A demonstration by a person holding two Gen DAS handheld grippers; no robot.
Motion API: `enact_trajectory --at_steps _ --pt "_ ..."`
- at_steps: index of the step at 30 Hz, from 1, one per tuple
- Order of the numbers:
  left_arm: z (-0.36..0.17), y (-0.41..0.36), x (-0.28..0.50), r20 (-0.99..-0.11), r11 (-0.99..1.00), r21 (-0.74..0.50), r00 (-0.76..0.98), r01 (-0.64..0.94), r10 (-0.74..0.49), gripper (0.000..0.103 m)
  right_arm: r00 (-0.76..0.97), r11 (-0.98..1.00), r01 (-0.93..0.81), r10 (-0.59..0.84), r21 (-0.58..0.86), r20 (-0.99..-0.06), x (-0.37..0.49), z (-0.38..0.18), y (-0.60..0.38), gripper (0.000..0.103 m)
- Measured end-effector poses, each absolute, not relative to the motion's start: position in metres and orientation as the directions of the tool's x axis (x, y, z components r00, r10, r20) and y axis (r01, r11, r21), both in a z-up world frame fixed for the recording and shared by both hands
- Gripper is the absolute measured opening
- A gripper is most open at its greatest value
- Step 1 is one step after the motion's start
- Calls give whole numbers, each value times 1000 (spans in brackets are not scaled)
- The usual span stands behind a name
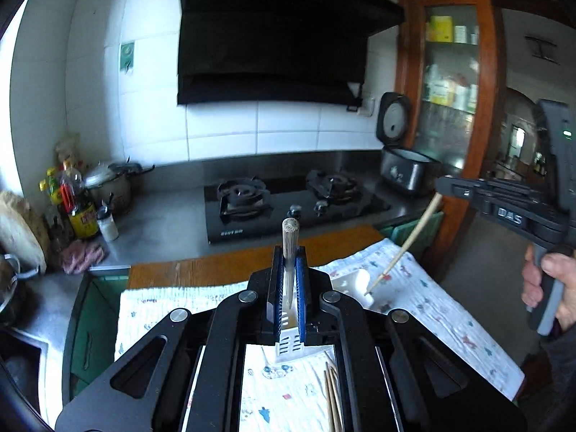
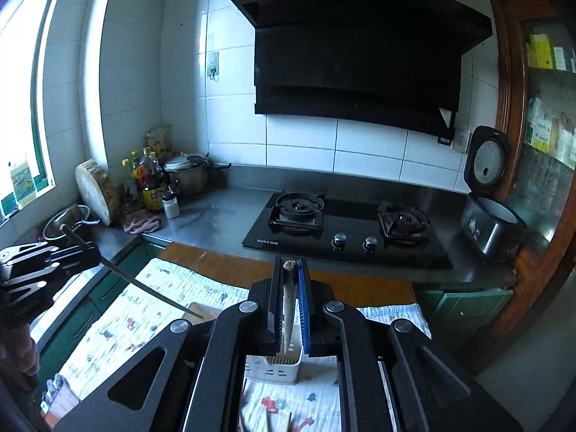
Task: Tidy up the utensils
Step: 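Lift the left tool's chopstick into the white holder while the right tool inserts its chopstick, then open the left tool releasing its chopstick while the right tool opens and withdraws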
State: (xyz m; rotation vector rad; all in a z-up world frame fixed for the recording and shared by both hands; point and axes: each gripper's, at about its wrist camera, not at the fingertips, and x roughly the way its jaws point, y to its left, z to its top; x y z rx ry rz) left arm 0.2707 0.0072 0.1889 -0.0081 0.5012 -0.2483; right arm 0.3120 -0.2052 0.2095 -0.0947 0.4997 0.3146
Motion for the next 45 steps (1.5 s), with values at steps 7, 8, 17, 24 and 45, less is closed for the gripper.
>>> enact_trajectory --at_steps 7,8,17,24,45 --pt "154 11 304 -556 977 -72 805 202 -208 5 797 948 -319 270 4 -541 339 178 -201 8" --pt "149 11 308 -567 976 -75 797 203 -209 5 792 948 -317 268 5 -549 341 174 -200 8" --pt "111 17 329 -637 980 -82 746 183 -192 6 762 957 -291 236 6 -603 356 137 -200 8" --pt "102 25 332 -651 977 -121 730 173 -210 9 757 960 -281 231 15 -611 360 129 -205 11" --pt "100 34 182 -556 970 -178 796 167 -239 28 756 934 -351 323 64 -570 186 85 -246 38"
